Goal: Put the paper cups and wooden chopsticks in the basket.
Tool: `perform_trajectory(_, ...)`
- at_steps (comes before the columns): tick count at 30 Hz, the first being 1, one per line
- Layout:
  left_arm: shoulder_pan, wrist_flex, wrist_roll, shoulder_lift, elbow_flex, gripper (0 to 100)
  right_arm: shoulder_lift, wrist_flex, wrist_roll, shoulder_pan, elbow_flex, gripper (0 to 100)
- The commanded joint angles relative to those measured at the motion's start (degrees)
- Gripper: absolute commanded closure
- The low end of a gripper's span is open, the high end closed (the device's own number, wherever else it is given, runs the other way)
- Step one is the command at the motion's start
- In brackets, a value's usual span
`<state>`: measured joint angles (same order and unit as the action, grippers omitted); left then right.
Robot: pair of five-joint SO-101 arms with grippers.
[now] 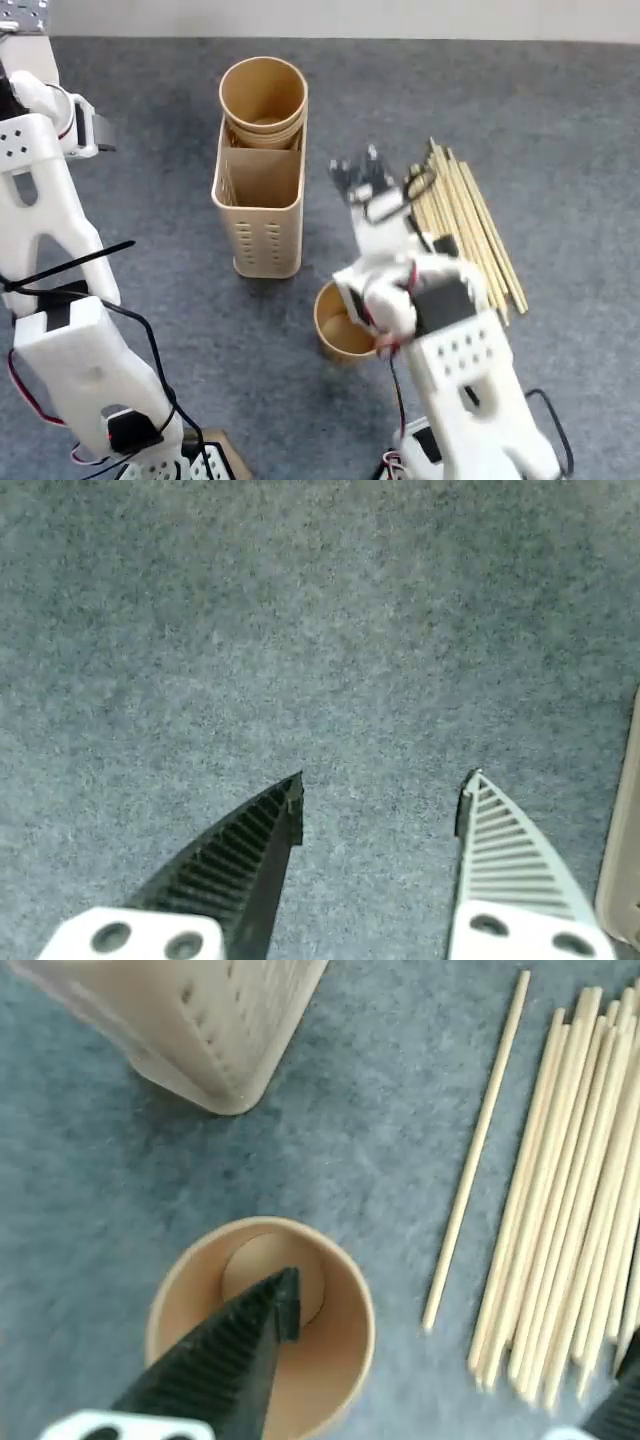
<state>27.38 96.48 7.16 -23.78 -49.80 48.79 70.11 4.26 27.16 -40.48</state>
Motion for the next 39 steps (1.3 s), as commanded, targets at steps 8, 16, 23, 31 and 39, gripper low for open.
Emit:
perform_trajectory(8,2.0,-0.5,0.6,0.7,-0.2,73,10.2,-12.3,-0.3,-2.0,-19.6,54.7)
perform_trajectory(16,1.8,0.8,0.6,0.1,0.0,73,1.2,-13.0,-0.2,-2.3,-21.1,96.6)
perform_trajectory(23,0.8,1.7,0.5,0.0,2.4,73,3.2,-12.6,3.9,-10.6,-7.4,99.4)
perform_trajectory(31,-1.5,1.5,0.4,0.1,5.6,73,-8.6,-5.1,6.8,-14.9,38.1,99.4)
perform_trajectory(39,-2.2,0.1,0.4,0.1,5.8,73,-42.8,-6.1,3.9,-6.8,77.1,99.4)
